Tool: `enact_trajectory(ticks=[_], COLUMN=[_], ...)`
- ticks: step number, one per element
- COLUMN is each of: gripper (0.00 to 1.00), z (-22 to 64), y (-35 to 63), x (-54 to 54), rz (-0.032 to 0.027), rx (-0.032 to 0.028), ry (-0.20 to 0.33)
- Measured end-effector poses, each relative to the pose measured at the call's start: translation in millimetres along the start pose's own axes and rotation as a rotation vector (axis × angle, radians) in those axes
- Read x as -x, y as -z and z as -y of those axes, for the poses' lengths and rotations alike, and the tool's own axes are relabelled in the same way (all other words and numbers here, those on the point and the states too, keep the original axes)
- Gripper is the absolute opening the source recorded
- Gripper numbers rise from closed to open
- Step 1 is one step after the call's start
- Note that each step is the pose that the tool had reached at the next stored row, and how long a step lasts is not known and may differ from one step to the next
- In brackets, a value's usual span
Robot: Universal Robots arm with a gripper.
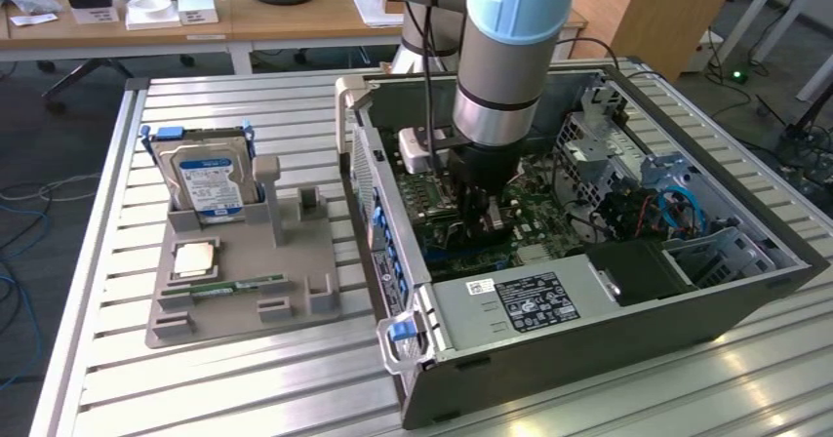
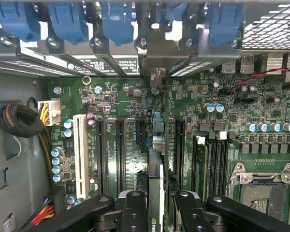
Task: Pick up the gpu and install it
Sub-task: 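Insert the gpu into the slot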
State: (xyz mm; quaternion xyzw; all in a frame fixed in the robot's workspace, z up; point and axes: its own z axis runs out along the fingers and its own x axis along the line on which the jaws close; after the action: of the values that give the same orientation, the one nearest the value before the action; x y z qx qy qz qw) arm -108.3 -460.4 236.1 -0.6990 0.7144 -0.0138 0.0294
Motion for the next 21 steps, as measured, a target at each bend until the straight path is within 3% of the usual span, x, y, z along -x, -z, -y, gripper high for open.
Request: enact_trajectory(ticks=[16,17,20,21], gripper=[0.26,0.26,0.33,0.39], z=[-1.7,-2.4,-1.8,-1.8], y=[0.2,0.2,0.2,0.1], x=[-0.1,0.0,-0.1,-0.1], rz=[-0.0001,0.0006,-0.0001,0.0000], rx=[-0.0003,0.0019,-0.0003,-0.0004], ry=[0.000,-0.001,0.000,0.000])
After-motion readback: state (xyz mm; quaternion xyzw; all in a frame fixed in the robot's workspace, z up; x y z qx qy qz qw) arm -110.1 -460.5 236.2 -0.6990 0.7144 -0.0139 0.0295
